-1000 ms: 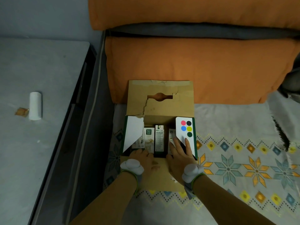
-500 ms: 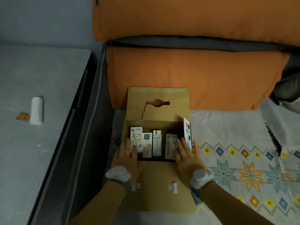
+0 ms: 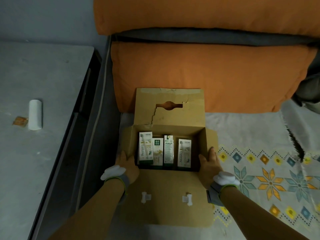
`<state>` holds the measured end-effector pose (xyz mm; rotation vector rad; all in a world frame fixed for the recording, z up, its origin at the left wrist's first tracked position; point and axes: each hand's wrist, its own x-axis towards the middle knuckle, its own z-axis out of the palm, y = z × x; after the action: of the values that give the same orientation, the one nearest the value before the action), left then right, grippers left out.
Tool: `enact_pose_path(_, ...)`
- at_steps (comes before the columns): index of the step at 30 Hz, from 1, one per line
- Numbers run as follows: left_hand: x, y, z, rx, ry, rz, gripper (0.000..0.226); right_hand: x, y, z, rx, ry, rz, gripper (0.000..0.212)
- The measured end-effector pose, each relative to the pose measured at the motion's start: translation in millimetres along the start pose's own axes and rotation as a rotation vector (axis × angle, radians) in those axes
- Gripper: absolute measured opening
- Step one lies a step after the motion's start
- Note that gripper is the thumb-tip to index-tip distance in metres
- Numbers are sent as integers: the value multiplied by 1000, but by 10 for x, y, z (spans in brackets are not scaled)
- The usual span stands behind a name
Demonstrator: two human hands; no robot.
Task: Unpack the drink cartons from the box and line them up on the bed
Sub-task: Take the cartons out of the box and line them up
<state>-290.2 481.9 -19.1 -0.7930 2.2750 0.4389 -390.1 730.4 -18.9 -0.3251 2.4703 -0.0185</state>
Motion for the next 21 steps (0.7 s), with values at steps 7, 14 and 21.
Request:
enact_pose_path(7,94,-25,61,-139,-21,69,52,37,-53,-114,114,-25,-10,60)
enact_pose_path(14,163,-103,198,-10,24,20,59,-5,-192,-81,49,167,75,60)
enact_pose_path(21,116,107,65,22,350,231,56,22,-560,-68,92,329,-65,55)
